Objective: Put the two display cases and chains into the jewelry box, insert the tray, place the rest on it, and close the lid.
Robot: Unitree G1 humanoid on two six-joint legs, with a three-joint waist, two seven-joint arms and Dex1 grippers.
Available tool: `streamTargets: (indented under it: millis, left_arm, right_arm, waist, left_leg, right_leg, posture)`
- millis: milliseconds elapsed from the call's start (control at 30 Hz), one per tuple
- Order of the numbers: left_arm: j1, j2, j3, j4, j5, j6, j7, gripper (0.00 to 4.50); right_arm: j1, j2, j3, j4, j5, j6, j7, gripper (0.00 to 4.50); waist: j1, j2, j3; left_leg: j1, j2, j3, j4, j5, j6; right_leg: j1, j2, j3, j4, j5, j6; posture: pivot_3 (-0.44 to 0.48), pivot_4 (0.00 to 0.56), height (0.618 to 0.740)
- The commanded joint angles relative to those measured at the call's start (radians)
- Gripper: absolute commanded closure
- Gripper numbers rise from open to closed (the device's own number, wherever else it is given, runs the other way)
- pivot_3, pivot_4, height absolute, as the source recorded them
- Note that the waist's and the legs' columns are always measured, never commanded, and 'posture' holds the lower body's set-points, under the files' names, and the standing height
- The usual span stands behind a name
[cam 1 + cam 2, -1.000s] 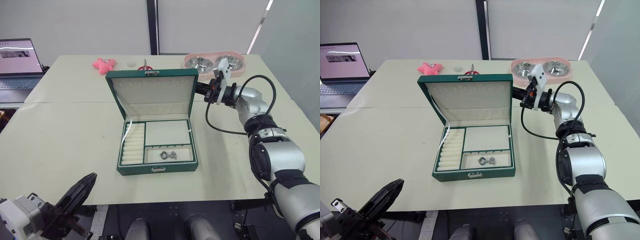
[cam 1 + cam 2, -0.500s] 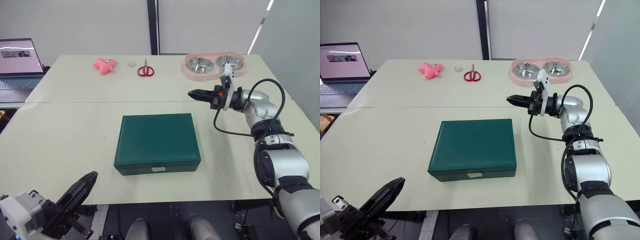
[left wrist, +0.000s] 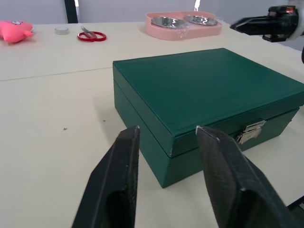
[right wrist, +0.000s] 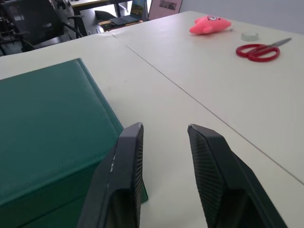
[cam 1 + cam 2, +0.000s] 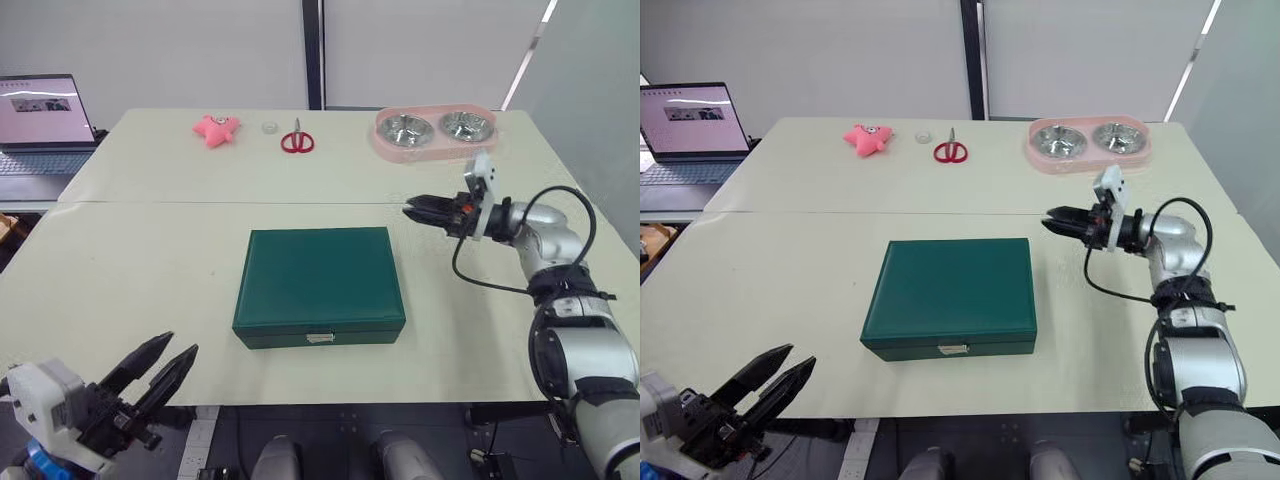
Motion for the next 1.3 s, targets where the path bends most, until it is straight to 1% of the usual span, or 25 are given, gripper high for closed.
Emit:
streamTargets:
  millis: [33,133,167,200,233,367,467,533,600,700,767,900,1067,1300]
  left_arm:
    - [-0.073,0.057,0.047,0.114,-0.028,0.060,0.013,1.42]
    - [-0.174,0.105,0.060,0.230,-0.030,0.102,0.014,0.42]
    - [-0.228,0.122,0.051,0.280,-0.029,0.124,0.021,0.11]
    - [-0.277,0.137,0.038,0.326,-0.019,0.139,0.021,0.00]
    - [-0.335,0.150,0.020,0.381,0.000,0.147,0.025,0.00]
    - [-0.522,0.168,-0.036,0.556,0.082,0.139,0.028,0.00]
    - [-0.634,0.169,-0.068,0.674,0.147,0.113,0.028,0.00]
    - [-0.720,0.167,-0.107,0.766,0.206,0.090,0.031,0.00]
    - [-0.777,0.164,-0.136,0.835,0.248,0.068,0.016,0.00]
    - [-0.824,0.170,-0.169,0.912,0.295,0.022,-0.043,0.00]
    - [-0.854,0.178,-0.188,0.960,0.333,-0.004,-0.056,0.00]
    - [-0.911,0.188,-0.192,1.021,0.359,-0.017,-0.077,0.00]
    - [-0.932,0.195,-0.213,1.030,0.389,0.000,-0.105,0.00]
    - [-0.922,0.185,-0.208,1.010,0.403,0.022,-0.093,0.00]
  right_arm:
    - [0.100,-0.067,-0.045,-0.138,0.037,0.038,-0.033,1.90]
    - [0.198,-0.100,-0.076,-0.238,0.062,0.075,-0.080,1.02]
    - [0.245,-0.114,-0.090,-0.265,0.062,0.073,-0.104,0.69]
    - [0.286,-0.123,-0.107,-0.289,0.066,0.075,-0.128,0.34]
    - [0.332,-0.130,-0.127,-0.316,0.072,0.080,-0.154,0.04]
    - [0.465,-0.138,-0.188,-0.395,0.091,0.081,-0.247,0.04]
    - [0.546,-0.137,-0.221,-0.441,0.100,0.070,-0.308,0.04]
    - [0.607,-0.129,-0.264,-0.481,0.119,0.065,-0.354,0.04]
    - [0.657,-0.119,-0.298,-0.508,0.135,0.050,-0.387,0.04]
    - [0.705,-0.116,-0.314,-0.521,0.120,-0.002,-0.434,0.04]
    - [0.729,-0.116,-0.320,-0.537,0.121,-0.015,-0.455,0.04]
    - [0.766,-0.120,-0.320,-0.566,0.134,-0.024,-0.475,0.04]
    - [0.779,-0.132,-0.317,-0.565,0.142,-0.025,-0.469,0.04]
    - [0.777,-0.133,-0.311,-0.585,0.153,-0.012,-0.476,0.04]
  waist:
    - [0.001,0.000,0.000]
    - [0.001,0.000,0.000]
    - [-0.002,0.001,0.000]
    - [-0.001,0.001,0.000]
    - [0.000,0.001,0.000]
    - [-0.002,0.001,0.000]
    - [0.000,0.001,0.000]
    - [0.001,0.001,0.000]
    - [0.004,0.001,0.000]
    - [0.000,0.001,0.000]
    - [0.000,0.001,0.000]
    - [0.000,0.001,0.000]
    - [0.003,0.001,0.000]
    - [0.002,0.001,0.000]
  left_leg:
    - [0.000,0.000,0.000,0.000,0.000,0.000]
    - [0.000,0.000,-0.001,0.000,0.000,0.000]
    - [0.000,0.000,-0.001,0.000,0.000,0.000]
    - [0.000,0.000,0.000,0.000,0.000,0.000]
    - [0.001,0.000,0.000,0.000,0.000,0.000]
    - [0.001,0.000,0.000,0.000,0.000,0.000]
    - [0.000,0.000,-0.001,0.000,0.000,0.000]
    - [0.000,0.000,0.000,0.000,0.000,0.000]
    - [0.000,0.000,-0.001,0.000,0.000,0.000]
    - [0.000,0.000,0.000,0.000,0.000,0.000]
    - [0.001,0.000,0.001,0.000,0.000,0.000]
    - [0.001,0.000,0.000,0.000,0.000,0.000]
    - [0.000,0.000,0.000,0.000,0.000,0.000]
    - [0.000,0.000,0.000,0.000,0.000,0.000]
  right_leg:
    - [0.000,0.000,0.000,0.000,0.000,0.000]
    - [0.000,0.000,-0.001,0.000,0.000,0.000]
    - [0.000,0.000,-0.001,0.001,0.000,0.000]
    - [0.000,0.000,0.000,0.001,0.000,0.000]
    - [0.000,0.000,0.000,0.001,0.000,0.000]
    - [0.000,0.001,0.000,0.001,0.000,0.000]
    - [0.000,0.001,-0.001,0.001,0.000,0.000]
    - [0.000,0.000,0.000,0.001,0.000,0.000]
    - [0.000,0.000,-0.001,0.002,0.000,0.000]
    - [0.000,0.000,0.000,0.001,0.000,0.000]
    - [0.000,0.000,0.000,0.001,0.000,0.000]
    - [0.000,0.001,0.000,0.002,0.000,0.000]
    - [0.000,0.000,-0.001,0.002,0.000,0.000]
    - [0.000,0.000,-0.001,0.002,0.000,0.000]
  posture:
    - [0.000,0.150,0.740]
    - [0.000,0.150,0.740]
    - [0.000,0.150,0.740]
    - [0.000,0.150,0.740]
    - [0.000,0.150,0.740]
    - [0.000,0.150,0.740]
    - [0.000,0.150,0.740]
    - [0.000,0.150,0.740]
    - [0.000,0.150,0.740]
    - [0.000,0.150,0.740]
    - [0.000,0.150,0.740]
    - [0.000,0.150,0.740]
    - [0.000,0.150,0.740]
    - [0.000,0.150,0.740]
